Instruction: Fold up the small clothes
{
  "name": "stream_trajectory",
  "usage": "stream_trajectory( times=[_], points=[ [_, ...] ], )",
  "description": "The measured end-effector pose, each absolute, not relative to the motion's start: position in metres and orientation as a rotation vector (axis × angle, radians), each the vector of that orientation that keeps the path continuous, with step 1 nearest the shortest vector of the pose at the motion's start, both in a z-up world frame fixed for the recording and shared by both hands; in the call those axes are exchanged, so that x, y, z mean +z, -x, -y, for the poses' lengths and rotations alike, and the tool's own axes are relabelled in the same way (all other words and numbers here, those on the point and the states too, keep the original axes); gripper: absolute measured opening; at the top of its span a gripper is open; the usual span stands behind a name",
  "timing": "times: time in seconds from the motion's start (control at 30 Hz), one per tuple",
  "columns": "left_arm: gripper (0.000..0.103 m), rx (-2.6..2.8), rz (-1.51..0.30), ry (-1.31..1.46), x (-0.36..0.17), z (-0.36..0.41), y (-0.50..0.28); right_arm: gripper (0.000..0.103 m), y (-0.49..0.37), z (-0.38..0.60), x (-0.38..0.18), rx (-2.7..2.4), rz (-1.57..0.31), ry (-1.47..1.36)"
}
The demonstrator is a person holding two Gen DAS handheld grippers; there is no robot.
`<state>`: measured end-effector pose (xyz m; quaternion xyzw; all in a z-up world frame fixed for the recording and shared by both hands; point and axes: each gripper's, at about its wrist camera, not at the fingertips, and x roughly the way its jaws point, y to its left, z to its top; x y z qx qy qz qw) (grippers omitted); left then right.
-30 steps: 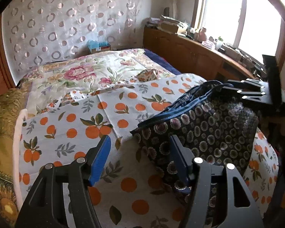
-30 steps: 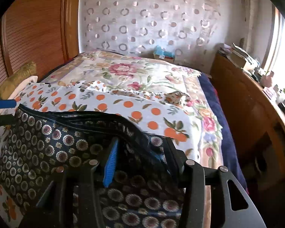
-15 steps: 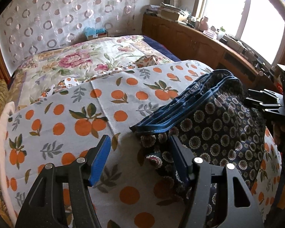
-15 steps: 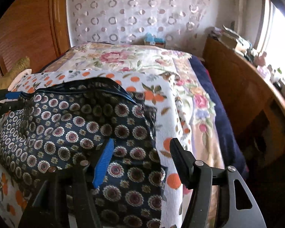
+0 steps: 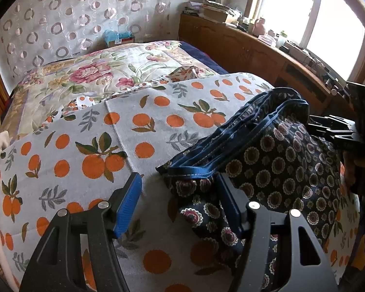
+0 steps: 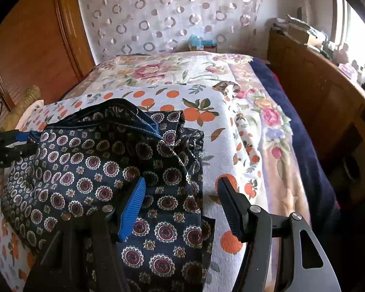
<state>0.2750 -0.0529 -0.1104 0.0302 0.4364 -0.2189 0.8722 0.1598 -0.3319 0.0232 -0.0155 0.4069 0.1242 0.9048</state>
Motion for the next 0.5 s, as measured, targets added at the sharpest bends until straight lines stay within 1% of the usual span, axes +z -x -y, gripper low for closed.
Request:
stream_trajectory(
  times=[0.43,0.5],
  points=[
    [0.064,-0.484,-0.905,-0.040,-0.109,0.057,-0.280,0.063,-0.175,0.327,0.019,0.301,-0.856,0.042],
    [0.062,-0.495,-0.905,-0.036,-0.109,0.057,-0.281,0.056,-0.176,0.325,0.019,0.316,-0.859,0.044]
  ],
)
